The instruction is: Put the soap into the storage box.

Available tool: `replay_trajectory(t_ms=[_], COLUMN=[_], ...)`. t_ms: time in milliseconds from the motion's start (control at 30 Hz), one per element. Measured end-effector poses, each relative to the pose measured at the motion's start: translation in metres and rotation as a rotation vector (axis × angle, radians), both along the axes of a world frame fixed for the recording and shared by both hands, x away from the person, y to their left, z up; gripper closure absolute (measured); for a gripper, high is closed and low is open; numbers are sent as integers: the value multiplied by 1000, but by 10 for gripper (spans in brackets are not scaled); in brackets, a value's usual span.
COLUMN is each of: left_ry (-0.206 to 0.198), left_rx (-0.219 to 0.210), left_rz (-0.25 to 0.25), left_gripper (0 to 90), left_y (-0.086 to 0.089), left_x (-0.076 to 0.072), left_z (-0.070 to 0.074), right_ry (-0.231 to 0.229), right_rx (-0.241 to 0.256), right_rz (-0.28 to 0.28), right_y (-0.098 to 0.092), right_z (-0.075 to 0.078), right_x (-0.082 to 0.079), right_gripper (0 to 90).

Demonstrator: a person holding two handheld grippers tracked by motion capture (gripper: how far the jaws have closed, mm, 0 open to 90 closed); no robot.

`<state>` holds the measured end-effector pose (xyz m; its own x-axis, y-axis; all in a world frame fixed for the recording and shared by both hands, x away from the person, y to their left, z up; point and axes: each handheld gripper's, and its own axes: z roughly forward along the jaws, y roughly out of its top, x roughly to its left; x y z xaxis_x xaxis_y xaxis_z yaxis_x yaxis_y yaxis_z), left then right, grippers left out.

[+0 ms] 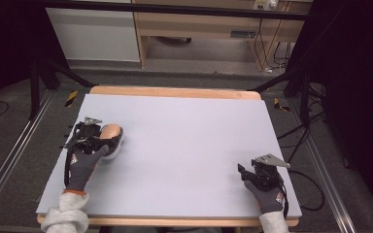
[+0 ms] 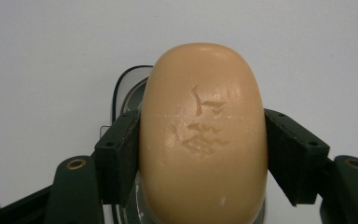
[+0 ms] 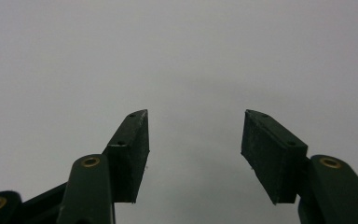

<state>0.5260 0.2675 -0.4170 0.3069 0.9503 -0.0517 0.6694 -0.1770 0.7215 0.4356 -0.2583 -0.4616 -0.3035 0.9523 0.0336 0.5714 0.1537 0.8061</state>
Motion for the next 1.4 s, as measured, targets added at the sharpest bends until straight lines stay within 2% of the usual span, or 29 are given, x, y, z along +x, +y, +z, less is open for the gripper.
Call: replay_trajectory(t_ms=[267, 433, 833, 1400], left_ry=[13, 14, 19, 3], left_rx=[12, -1, -6, -10], left_rz=[14, 20, 6, 12], left_gripper=[319, 319, 318, 330], left_y=[3, 5, 4, 6], left_x=[2, 3, -1, -3], left_z=[-5, -8, -10, -11], right_ry=[0, 0, -1, 2], right_rx=[0, 0, -1, -1], right_rz=[1, 1, 1, 2], right_y=[0, 0, 0, 0], right_z=[0, 0, 0, 0], right_x=[0, 0, 0, 0], right_gripper=[416, 416, 415, 410])
